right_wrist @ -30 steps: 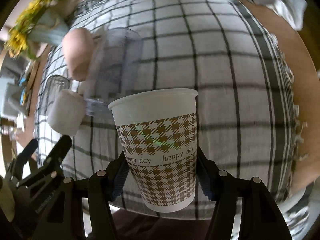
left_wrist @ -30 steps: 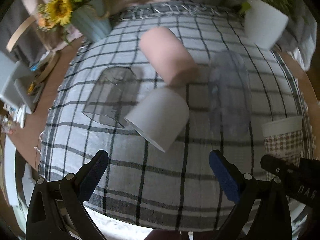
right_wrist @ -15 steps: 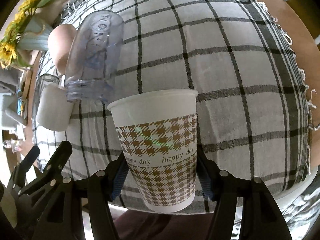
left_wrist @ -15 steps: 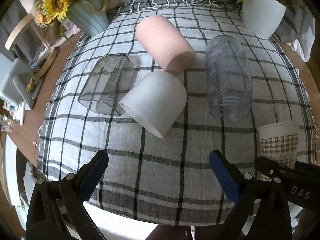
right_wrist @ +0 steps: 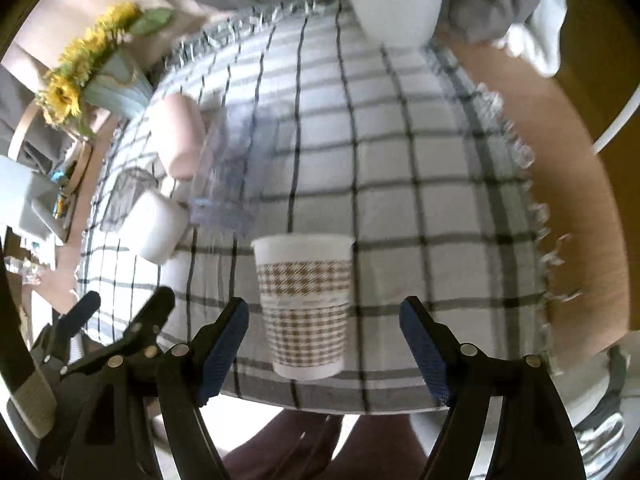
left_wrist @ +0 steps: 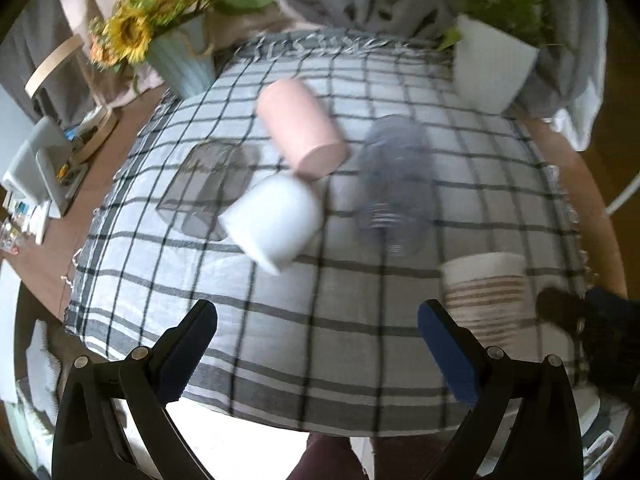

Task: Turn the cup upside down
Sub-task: 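Lift the paper cup with the right gripper off the cloth, then roll the right gripper to turn the paper cup rim-down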

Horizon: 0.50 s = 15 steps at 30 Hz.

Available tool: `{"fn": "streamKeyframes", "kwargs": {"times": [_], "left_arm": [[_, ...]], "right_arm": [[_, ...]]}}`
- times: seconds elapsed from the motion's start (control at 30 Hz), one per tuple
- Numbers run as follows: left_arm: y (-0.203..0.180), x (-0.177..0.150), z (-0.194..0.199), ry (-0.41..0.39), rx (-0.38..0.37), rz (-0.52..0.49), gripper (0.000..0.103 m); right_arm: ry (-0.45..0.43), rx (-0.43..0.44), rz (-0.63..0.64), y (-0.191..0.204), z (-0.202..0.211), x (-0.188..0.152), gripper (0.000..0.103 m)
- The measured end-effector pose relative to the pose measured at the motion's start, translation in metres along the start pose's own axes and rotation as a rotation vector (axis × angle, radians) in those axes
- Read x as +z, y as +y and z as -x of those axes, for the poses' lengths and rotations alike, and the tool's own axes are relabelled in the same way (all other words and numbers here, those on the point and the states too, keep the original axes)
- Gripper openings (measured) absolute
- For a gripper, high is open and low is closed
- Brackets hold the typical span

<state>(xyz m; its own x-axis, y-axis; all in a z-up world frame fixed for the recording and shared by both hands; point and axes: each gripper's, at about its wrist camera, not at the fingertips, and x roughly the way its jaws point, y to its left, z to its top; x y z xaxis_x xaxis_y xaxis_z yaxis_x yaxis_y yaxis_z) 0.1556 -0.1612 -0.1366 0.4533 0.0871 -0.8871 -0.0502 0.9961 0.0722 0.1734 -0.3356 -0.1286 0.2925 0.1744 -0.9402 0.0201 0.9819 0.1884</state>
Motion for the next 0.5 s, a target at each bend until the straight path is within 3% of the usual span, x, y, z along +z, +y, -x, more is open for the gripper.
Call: {"fn": "streamKeyframes", "kwargs": {"times": [0.17, 0.5], "left_arm": [[-0.035, -0.014, 0.01, -0.023, -0.064, -0.07, 0.102], [-0.083, -0.038, -0.007, 0.019, -0.134, -0.078, 0.1]], "right_arm": [[-0.061, -0.052, -0.009, -0.023, 0.017, 0.005, 0.078], [0.037, -0.08, -0.028, -0.081, -0.003, -0.002, 0.078]]}}
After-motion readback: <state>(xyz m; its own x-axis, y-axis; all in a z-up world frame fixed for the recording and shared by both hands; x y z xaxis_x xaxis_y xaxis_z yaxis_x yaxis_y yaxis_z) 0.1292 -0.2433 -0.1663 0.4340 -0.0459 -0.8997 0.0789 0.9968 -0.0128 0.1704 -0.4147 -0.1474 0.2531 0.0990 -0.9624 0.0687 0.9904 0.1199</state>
